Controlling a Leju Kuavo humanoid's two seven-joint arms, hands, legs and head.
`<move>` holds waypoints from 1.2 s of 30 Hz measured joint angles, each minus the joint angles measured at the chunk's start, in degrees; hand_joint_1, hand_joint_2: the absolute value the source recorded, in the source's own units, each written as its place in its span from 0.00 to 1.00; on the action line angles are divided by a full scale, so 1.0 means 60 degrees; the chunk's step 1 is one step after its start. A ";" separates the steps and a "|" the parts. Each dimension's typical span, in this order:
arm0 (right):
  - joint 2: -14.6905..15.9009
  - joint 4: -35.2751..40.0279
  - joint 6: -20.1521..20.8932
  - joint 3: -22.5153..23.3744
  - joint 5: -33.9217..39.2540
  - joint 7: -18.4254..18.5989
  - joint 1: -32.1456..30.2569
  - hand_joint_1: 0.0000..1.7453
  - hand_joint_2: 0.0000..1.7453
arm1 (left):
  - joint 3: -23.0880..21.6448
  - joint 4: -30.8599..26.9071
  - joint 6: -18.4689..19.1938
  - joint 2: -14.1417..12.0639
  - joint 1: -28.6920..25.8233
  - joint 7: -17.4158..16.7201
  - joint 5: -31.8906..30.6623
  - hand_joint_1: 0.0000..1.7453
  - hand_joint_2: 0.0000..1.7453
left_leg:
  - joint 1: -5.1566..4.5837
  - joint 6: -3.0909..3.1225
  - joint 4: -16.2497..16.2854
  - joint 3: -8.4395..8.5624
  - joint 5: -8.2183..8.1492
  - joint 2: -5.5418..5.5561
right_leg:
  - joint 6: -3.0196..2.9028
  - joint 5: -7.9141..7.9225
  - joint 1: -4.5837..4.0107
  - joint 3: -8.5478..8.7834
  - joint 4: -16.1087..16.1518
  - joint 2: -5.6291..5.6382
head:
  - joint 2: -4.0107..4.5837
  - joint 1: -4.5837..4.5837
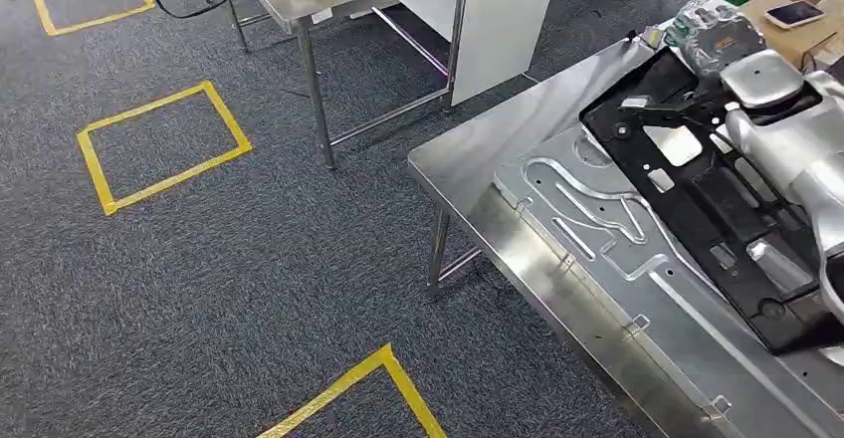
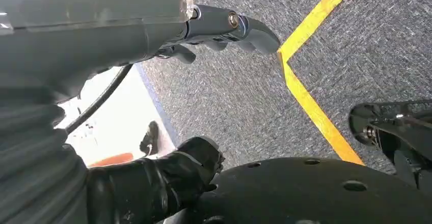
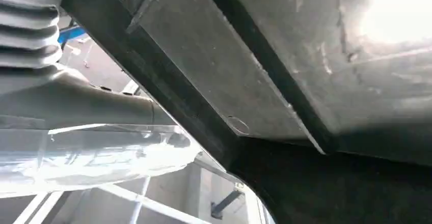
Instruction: Take the parts from the cabinet and place them on the table.
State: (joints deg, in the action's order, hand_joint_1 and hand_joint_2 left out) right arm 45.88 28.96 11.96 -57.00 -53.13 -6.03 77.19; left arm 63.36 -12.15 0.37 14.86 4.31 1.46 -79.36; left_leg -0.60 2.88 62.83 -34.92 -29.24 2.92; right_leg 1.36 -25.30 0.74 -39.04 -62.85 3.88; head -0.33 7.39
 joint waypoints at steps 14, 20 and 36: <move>0.0168 -0.0797 0.0780 0.0091 -0.0280 0.0226 0.0193 0.00 0.00 | -0.0026 0.0000 -0.0004 0.0000 -0.0002 -0.0015 -0.0171 0.00 1.00 | -0.0001 0.0022 0.0000 -0.0004 0.0014 0.0002 | 0.0026 0.0017 0.0002 0.0004 0.0022 -0.0003 | 0.0000 0.0000; 0.0397 -0.1348 0.0758 0.0091 -0.0397 -0.0004 0.0280 0.00 0.00 | -0.0058 0.0000 -0.0011 -0.0004 -0.0021 0.0000 -0.0171 0.00 1.00 | -0.0001 0.0023 -0.0003 -0.0010 0.0015 0.0008 | 0.0030 0.0020 0.0003 0.0006 0.0025 -0.0008 | 0.0000 0.0000; 0.0264 -0.1861 0.2627 -0.1570 -0.4586 -0.1300 0.2169 0.00 0.00 | -0.0334 0.0000 0.0000 -0.0036 0.0000 -0.0186 -0.0560 0.00 1.00 | -0.0012 0.0025 -0.0041 -0.0001 0.0034 0.0007 | 0.0035 0.0031 0.0019 -0.0002 0.0026 -0.0009 | 0.0000 0.0000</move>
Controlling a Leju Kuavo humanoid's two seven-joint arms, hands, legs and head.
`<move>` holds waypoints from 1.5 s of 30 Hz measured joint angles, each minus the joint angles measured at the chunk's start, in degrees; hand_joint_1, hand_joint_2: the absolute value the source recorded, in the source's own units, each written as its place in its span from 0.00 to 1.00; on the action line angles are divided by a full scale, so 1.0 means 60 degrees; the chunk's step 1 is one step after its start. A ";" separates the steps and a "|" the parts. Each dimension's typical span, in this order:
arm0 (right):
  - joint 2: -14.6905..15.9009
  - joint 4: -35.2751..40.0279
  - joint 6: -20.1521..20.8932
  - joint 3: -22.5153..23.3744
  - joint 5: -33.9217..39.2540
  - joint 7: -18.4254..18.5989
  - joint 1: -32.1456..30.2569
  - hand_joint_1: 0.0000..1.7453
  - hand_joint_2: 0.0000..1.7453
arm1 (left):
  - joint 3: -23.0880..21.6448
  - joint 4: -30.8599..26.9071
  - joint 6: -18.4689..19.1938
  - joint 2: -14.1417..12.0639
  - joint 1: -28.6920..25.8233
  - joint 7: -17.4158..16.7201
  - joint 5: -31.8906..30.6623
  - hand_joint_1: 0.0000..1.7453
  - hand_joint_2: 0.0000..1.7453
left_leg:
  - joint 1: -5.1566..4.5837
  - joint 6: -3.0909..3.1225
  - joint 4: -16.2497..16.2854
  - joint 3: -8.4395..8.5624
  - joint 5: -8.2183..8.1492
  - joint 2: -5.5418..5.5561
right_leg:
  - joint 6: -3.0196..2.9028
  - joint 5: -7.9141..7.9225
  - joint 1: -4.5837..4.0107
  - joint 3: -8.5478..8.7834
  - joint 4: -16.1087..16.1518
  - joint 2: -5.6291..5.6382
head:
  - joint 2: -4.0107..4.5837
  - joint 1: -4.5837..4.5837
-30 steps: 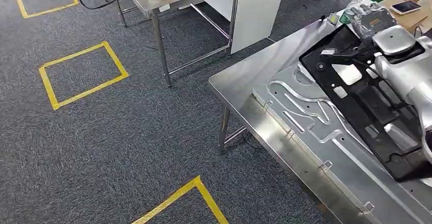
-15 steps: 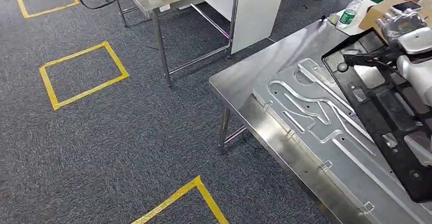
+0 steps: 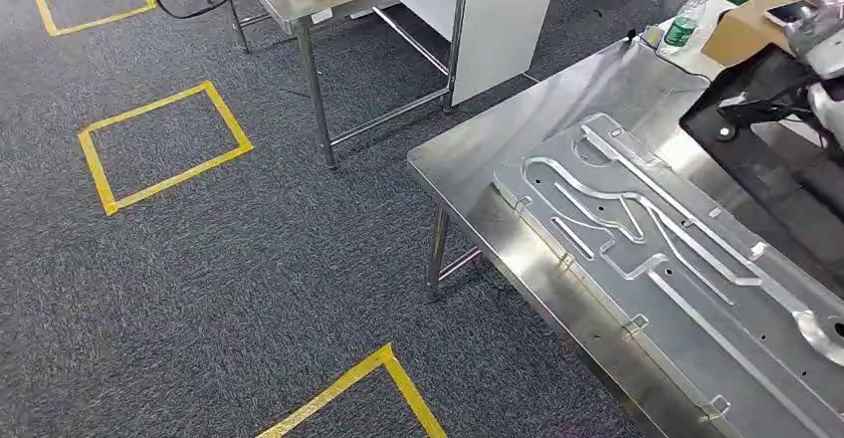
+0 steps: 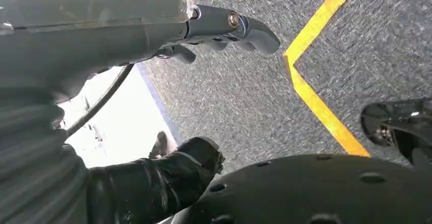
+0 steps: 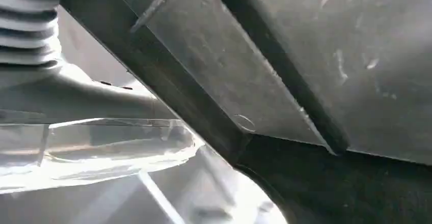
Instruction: Take the parts from the cabinet and place them on the table.
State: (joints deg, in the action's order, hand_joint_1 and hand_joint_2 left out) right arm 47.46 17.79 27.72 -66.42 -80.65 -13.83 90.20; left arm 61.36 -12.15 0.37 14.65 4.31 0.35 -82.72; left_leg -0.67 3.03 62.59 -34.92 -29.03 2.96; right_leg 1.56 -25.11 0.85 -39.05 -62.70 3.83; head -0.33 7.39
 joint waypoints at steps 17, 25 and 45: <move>-0.0090 0.2624 0.1051 -0.2379 -0.1231 -0.3031 0.1110 0.00 0.00 | -0.0161 0.0000 0.0000 -0.0080 0.0029 -0.0138 0.0053 0.00 1.00 | 0.0009 -0.0012 -0.0024 0.0039 0.0010 -0.0034 | -0.0019 0.0012 -0.0015 0.0007 0.0007 0.0036 | 0.0000 0.0000; 0.0691 0.5189 0.2196 -0.2379 -0.1231 -0.3495 0.0448 0.00 0.00 | -0.0161 0.0000 -0.0087 -0.0117 0.0019 -0.0178 0.0061 0.00 1.00 | 0.0009 -0.0012 -0.0027 0.0034 0.0015 -0.0012 | -0.0019 0.0012 -0.0014 0.0007 0.0008 0.0019 | 0.0000 0.0004; -0.1189 0.0619 -0.0102 0.1128 1.0362 0.5100 0.1717 0.00 0.00 | -0.0114 0.0000 -0.0255 -0.0179 -0.0059 -0.0292 0.0297 0.00 1.00 | 0.0002 -0.0026 -0.0054 -0.0015 0.0092 0.0098 | -0.0047 0.0054 -0.0012 -0.0017 0.0026 -0.0099 | 0.0000 0.0004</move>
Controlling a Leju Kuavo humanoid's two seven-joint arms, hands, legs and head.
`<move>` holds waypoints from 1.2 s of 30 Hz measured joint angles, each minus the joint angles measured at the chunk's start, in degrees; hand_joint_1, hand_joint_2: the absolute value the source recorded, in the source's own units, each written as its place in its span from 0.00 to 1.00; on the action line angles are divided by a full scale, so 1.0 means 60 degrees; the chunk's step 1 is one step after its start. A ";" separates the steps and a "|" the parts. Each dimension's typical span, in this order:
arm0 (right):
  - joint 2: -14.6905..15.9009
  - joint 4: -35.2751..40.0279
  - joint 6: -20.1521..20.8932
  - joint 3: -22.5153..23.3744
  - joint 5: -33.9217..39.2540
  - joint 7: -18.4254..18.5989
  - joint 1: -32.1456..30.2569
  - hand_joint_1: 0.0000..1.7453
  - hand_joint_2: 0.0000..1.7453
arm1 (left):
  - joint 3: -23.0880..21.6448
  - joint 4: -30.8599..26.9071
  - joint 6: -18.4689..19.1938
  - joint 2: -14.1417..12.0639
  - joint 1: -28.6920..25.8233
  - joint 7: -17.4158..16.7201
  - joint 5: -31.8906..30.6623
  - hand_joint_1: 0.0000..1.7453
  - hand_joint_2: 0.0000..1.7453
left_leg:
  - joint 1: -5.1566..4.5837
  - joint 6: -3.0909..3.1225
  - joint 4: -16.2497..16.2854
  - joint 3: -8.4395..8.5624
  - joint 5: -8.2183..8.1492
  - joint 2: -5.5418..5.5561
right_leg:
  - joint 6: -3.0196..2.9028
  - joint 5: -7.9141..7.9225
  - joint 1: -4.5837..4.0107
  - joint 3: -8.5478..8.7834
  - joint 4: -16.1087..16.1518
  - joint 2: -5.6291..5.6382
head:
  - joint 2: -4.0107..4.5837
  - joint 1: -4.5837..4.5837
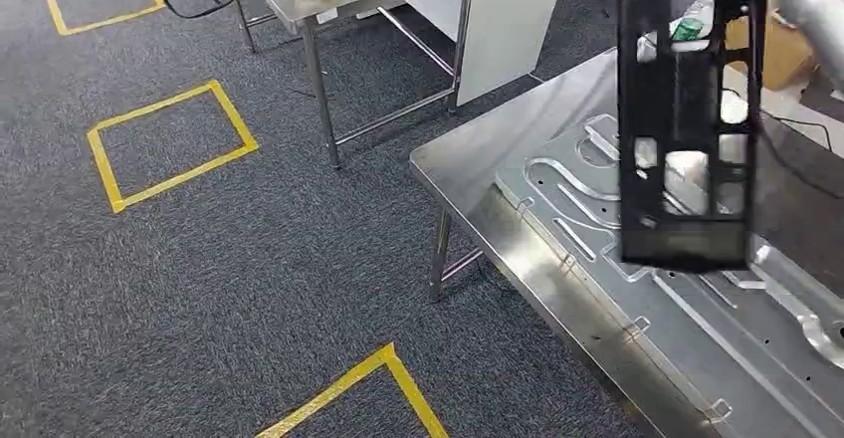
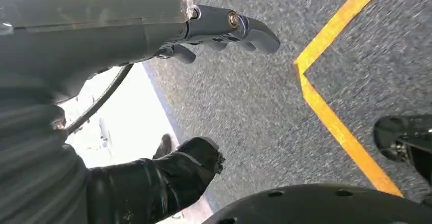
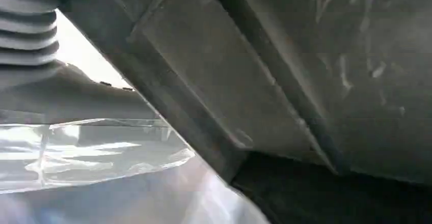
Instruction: Take the parts from the cabinet and place them on the table.
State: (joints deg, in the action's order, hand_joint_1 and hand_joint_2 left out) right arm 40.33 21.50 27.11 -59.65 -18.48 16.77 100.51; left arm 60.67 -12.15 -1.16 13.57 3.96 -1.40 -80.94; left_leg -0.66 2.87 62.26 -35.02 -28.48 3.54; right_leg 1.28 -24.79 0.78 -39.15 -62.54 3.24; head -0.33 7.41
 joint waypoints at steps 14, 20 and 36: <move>-0.0481 -0.0779 0.2003 -0.1049 -0.4911 -0.3135 0.2106 0.00 0.00 | -0.0022 0.0000 0.0029 -0.0011 -0.0011 0.0048 -0.0106 0.00 1.00 | -0.0007 -0.0006 -0.0032 0.0033 -0.0003 -0.0124 | -0.0010 0.0029 0.0013 -0.0007 0.0017 0.0118 | 0.0000 -0.0007; -0.0558 -0.0841 0.2609 -0.2288 -0.5718 -0.4412 0.2237 0.00 0.00 | -0.0033 0.0000 0.0087 -0.0015 0.0018 0.0186 -0.0113 0.00 1.00 | -0.0007 -0.0005 -0.0034 0.0048 -0.0003 -0.0139 | -0.0015 0.0032 0.0008 -0.0003 0.0020 0.0132 | 0.0000 -0.0004; -0.0623 -0.0848 0.3150 -0.3496 -0.6075 -0.5170 0.2431 0.00 0.00 | -0.0036 0.0000 0.0109 -0.0047 0.0047 0.0117 -0.0142 0.00 1.00 | -0.0008 -0.0005 -0.0041 0.0050 -0.0003 -0.0151 | -0.0019 0.0036 0.0010 -0.0003 0.0022 0.0140 | 0.0000 -0.0004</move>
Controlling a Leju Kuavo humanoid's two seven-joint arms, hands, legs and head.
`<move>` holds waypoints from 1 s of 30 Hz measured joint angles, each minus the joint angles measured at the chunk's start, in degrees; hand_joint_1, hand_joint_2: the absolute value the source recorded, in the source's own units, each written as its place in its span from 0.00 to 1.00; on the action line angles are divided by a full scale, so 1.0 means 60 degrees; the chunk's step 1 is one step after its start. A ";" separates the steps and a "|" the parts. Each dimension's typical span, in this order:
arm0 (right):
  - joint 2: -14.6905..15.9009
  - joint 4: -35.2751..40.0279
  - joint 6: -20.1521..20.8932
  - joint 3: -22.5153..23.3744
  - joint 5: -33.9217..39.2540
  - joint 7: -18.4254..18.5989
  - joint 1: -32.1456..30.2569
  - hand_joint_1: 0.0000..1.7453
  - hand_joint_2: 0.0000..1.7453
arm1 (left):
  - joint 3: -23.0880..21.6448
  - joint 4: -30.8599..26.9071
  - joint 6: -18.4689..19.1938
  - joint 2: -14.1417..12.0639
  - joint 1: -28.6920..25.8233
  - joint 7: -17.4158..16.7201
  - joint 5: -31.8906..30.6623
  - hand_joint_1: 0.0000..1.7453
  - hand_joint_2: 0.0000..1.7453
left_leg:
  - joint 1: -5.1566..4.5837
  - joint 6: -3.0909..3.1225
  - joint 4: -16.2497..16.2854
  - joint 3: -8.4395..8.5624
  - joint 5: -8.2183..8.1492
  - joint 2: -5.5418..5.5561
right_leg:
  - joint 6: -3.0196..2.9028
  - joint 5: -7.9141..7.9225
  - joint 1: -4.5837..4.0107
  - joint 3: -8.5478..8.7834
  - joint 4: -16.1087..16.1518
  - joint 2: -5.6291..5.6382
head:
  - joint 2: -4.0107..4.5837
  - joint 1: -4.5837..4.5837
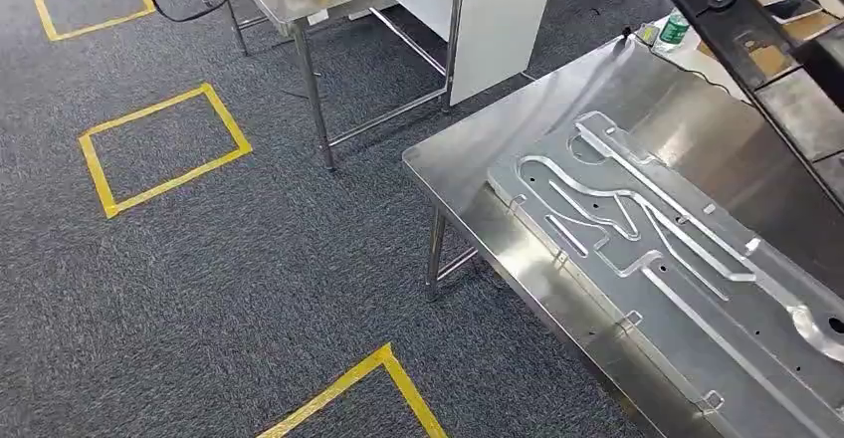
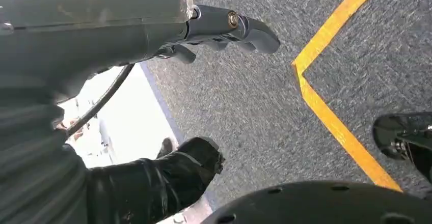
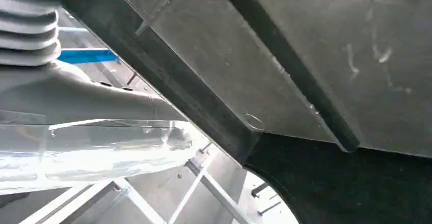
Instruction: Take the parts from the cabinet and place them on the table.
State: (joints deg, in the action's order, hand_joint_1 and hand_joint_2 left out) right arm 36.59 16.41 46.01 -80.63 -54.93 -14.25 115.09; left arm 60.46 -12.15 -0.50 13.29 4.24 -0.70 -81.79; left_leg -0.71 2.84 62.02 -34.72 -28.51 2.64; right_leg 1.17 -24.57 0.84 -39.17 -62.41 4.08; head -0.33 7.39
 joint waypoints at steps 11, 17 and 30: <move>0.1786 0.4297 0.3352 -0.0022 -0.3902 -0.4156 -0.0261 0.00 0.00 | -0.0026 0.0000 0.0055 -0.0025 0.0003 0.0113 -0.0146 0.00 1.00 | 0.0021 -0.0009 -0.0013 0.0008 -0.0012 -0.0033 | -0.0001 -0.0002 -0.0016 0.0007 0.0021 0.0040 | 0.0000 0.0003; 0.2601 0.6390 0.2619 -0.0018 -0.3628 -0.4237 -0.1566 0.00 0.00 | -0.0087 0.0000 0.0062 -0.0025 0.0033 0.0087 -0.0160 0.00 1.00 | 0.0012 -0.0004 -0.0013 0.0010 -0.0008 -0.0045 | -0.0003 0.0018 -0.0013 0.0007 0.0034 0.0043 | 0.0000 0.0000; 0.3602 0.8014 0.1729 -0.0018 -0.2763 -0.4193 -0.2761 0.00 0.00 | -0.0128 0.0000 0.0044 -0.0025 0.0024 0.0054 -0.0084 0.00 1.00 | 0.0014 -0.0002 -0.0026 0.0005 -0.0002 -0.0036 | -0.0003 0.0019 -0.0012 0.0002 0.0035 0.0038 | 0.0000 0.0000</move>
State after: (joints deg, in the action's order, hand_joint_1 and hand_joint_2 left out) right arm 58.20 64.50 56.39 -80.74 -71.50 -39.41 98.53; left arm 59.69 -12.15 -0.24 13.14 4.38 -0.37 -82.29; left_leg -0.62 2.83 61.86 -34.69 -28.52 2.42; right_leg 1.15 -24.46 0.77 -39.16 -62.20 4.30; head -0.33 7.39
